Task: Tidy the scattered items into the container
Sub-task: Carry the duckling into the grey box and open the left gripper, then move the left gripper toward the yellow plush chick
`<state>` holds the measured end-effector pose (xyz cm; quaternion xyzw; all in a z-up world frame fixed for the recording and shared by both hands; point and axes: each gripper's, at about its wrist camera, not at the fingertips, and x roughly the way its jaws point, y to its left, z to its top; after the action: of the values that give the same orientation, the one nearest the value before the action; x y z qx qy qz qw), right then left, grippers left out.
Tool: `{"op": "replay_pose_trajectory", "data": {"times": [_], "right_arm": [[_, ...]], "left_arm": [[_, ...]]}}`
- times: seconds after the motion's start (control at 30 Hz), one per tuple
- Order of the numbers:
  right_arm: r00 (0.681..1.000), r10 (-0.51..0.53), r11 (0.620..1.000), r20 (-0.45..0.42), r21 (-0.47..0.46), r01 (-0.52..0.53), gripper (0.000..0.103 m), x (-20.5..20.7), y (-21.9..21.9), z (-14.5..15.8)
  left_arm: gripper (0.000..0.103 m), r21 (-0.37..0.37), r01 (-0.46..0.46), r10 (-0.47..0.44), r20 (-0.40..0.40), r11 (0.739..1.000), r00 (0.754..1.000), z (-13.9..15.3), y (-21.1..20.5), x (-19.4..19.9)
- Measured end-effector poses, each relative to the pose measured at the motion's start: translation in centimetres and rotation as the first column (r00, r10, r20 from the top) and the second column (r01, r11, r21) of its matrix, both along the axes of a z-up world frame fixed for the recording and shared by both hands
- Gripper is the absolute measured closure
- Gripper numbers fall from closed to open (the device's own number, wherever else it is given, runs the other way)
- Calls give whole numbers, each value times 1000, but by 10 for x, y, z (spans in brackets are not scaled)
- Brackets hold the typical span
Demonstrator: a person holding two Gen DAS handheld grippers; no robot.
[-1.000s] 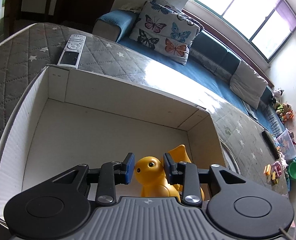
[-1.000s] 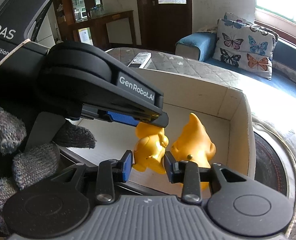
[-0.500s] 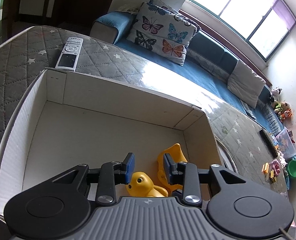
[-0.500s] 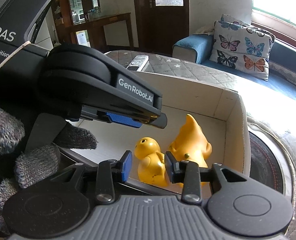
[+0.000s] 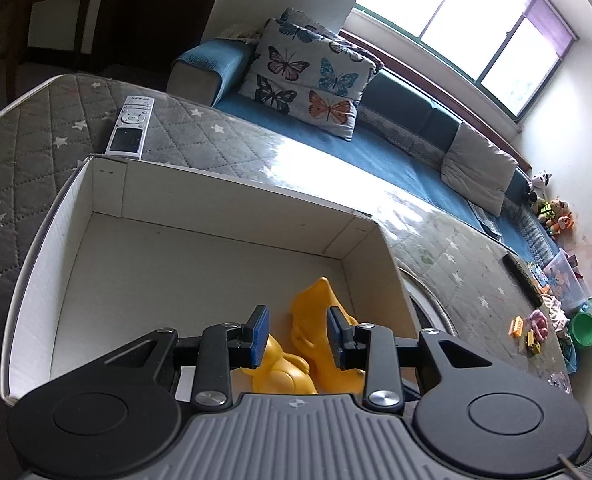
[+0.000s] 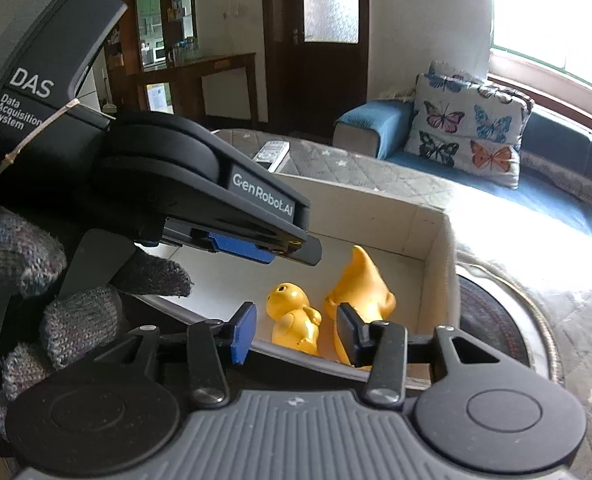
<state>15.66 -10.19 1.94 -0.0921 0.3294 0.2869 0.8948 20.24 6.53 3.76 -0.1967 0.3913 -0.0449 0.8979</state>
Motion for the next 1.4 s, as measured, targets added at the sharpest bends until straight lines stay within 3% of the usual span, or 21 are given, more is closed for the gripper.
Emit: {"op": "replay_pose_trajectory", "data": {"times": [0.43,0.97,1.4], "right_arm": [[997,-53,998,49,24,52,45,-46,-36,13],[987,-154,988,54,20,153,16,-90,-83,5],[963,-268,963,32,34,267,7,-111,-130,-8]], "left_arm": [[69,21,59,-59,37,998,998,10,-28,-36],[69,28,150,-150,10,988,989,-4,-65,-67],[69,22,230,-229,-11,973,973,-10,-98,-79]]}}
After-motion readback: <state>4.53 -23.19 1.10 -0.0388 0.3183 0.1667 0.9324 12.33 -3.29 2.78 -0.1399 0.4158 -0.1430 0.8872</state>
